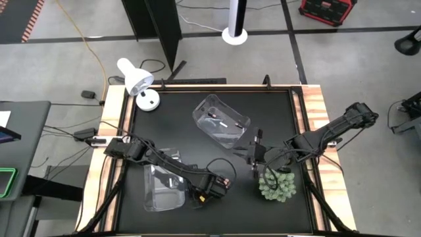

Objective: Sort batteries
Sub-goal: Put the silver battery into the bottom transparent bin

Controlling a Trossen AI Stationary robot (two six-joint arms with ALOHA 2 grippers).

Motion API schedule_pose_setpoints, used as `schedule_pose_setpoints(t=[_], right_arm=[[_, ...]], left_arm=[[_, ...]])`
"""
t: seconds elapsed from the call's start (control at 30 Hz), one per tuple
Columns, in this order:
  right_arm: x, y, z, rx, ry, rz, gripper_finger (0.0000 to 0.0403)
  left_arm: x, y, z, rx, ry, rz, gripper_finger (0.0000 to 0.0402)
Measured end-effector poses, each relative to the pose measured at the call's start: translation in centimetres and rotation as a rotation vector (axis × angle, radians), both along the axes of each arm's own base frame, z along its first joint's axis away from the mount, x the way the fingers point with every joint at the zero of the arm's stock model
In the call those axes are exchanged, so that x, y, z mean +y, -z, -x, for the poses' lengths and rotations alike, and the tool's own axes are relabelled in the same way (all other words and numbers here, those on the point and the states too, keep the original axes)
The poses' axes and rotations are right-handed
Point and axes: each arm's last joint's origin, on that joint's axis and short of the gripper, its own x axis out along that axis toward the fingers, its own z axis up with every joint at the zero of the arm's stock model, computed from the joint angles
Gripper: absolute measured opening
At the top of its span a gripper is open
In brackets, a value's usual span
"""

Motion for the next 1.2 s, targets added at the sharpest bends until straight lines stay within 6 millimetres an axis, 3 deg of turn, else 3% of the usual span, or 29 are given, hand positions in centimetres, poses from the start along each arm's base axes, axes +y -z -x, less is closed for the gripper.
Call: schedule_pose_setpoints(t=[0.3, 1.2], right_arm=[[0.0, 0.0, 0.0, 0.0, 0.0, -0.001, 0.0088], [0.0, 0.0, 0.0, 0.0, 0.001, -0.002, 0.0088]], left_arm=[[-0.06, 0.14, -0.05, -0.007, 0.036, 0.004, 0.0017], [-0.04, -0.81, -0.27, -0.015, 0.085, -0.049, 0.0016]])
